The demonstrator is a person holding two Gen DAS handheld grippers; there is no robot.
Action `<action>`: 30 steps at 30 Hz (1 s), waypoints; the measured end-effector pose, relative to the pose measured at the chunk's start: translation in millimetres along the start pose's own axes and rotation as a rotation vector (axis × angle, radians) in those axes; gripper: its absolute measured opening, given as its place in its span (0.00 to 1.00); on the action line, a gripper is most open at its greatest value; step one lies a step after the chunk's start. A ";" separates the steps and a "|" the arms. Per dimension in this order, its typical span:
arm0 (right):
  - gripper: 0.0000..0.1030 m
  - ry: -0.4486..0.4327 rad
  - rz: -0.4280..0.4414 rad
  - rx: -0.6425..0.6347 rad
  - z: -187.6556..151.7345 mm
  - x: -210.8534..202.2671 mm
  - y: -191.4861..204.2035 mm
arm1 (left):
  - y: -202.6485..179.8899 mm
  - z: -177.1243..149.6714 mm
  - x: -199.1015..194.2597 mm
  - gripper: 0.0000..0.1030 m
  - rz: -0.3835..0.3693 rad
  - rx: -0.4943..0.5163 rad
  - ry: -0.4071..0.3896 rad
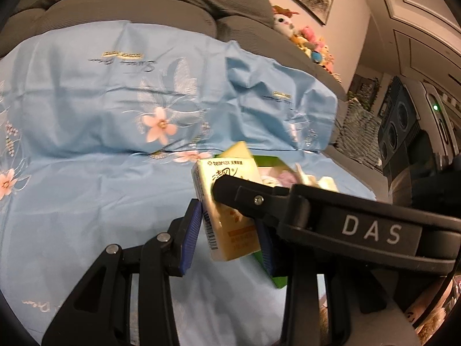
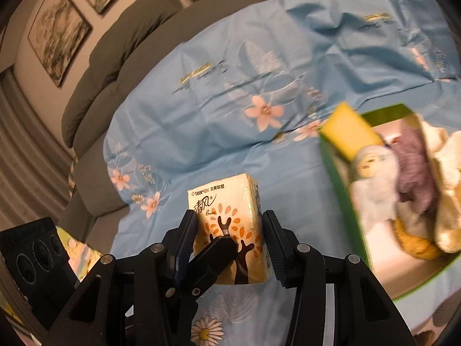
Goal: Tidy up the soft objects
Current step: 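Carry the tissue pack with the right tool into the box and release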
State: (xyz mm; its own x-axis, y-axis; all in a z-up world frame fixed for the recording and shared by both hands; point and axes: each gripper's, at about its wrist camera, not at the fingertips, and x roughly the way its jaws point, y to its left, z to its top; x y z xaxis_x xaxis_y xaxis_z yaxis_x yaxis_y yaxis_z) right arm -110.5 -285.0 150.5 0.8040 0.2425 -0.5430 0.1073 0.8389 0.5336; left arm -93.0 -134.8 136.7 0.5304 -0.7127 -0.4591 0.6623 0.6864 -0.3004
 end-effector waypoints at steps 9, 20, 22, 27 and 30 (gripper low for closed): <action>0.49 -0.066 -0.058 0.083 12.5 -46.8 -55.8 | -60.6 4.7 30.0 0.34 -0.077 0.049 0.030; 0.49 -0.083 -0.124 0.164 19.1 -67.1 -109.7 | -107.6 2.5 67.0 0.34 -0.115 0.098 0.096; 0.49 -0.065 -0.132 0.182 19.4 -63.5 -119.5 | -109.6 0.3 75.6 0.34 -0.119 0.091 0.120; 0.49 -0.014 -0.154 0.220 17.7 -50.1 -137.2 | -108.5 -7.9 94.7 0.35 -0.122 0.060 0.188; 0.49 0.011 -0.186 0.218 16.1 -43.1 -142.2 | -104.4 -11.1 105.0 0.35 -0.146 0.043 0.229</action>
State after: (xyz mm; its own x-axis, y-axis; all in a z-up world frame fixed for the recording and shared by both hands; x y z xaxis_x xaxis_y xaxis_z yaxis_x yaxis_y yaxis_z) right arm -151.0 -422.6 108.4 0.7526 0.1003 -0.6508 0.3765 0.7453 0.5502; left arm -112.3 -279.7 110.6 0.2971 -0.7490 -0.5923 0.7474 0.5684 -0.3438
